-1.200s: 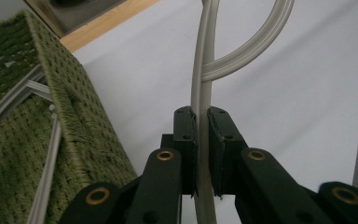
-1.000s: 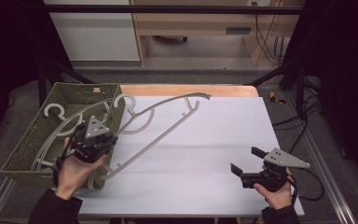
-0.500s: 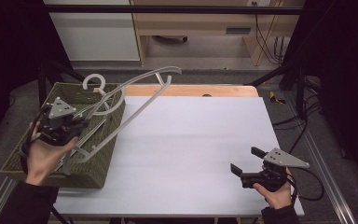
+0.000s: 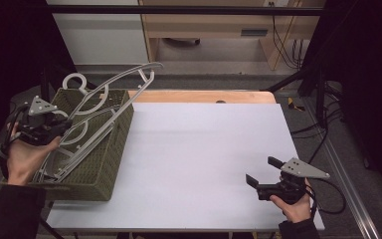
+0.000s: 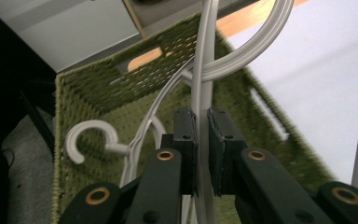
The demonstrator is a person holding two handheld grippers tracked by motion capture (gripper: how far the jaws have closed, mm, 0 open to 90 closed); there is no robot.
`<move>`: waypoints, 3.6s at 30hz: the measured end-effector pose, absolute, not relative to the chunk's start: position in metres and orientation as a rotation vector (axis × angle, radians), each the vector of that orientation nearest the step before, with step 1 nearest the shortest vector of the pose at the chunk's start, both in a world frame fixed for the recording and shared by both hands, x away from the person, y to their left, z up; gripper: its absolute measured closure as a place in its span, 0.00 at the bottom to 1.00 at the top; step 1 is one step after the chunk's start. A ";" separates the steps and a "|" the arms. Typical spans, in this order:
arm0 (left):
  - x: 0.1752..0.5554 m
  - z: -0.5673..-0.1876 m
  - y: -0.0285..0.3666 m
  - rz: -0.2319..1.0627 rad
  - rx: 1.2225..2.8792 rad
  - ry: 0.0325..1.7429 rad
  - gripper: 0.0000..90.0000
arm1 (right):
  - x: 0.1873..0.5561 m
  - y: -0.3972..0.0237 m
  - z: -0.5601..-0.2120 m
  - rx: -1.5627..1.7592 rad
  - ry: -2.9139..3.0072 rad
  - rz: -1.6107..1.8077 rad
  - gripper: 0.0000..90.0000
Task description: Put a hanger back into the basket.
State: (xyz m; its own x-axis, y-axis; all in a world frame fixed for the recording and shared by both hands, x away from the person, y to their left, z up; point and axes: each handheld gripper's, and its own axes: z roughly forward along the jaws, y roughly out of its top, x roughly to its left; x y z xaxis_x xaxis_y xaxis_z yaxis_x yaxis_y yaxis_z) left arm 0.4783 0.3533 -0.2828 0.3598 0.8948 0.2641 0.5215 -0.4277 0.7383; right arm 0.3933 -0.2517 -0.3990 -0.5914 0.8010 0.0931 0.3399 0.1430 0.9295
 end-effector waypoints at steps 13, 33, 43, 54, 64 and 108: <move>0.491 -0.309 0.404 0.958 2.096 1.325 0.91 | 0.395 -0.250 -0.401 1.101 2.007 1.440 0.02; 0.495 -0.340 0.442 1.033 2.178 1.413 0.91 | 0.396 -0.249 -0.403 1.110 2.009 1.436 0.02; 0.495 -0.356 0.448 1.064 2.227 1.447 0.91 | 0.396 -0.250 -0.403 1.107 2.010 1.437 0.02; 0.496 -0.375 0.434 1.059 2.248 1.459 0.91 | 0.396 -0.249 -0.403 1.107 2.013 1.434 0.02; 0.498 -0.382 0.427 1.097 2.325 1.429 0.91 | 0.396 -0.249 -0.403 1.097 2.016 1.432 0.02; 0.433 -0.362 0.326 0.547 1.739 0.986 0.19 | 0.396 -0.252 -0.401 1.113 1.977 1.468 0.02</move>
State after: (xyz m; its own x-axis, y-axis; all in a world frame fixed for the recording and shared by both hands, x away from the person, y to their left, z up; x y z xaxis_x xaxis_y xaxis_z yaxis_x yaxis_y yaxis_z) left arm 0.4332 0.3255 -0.3620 0.5617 0.8225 -0.0890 0.3596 -0.1459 0.9216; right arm 0.3959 -0.2519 -0.4015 -0.5821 0.8049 0.1154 0.3431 0.1145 0.9323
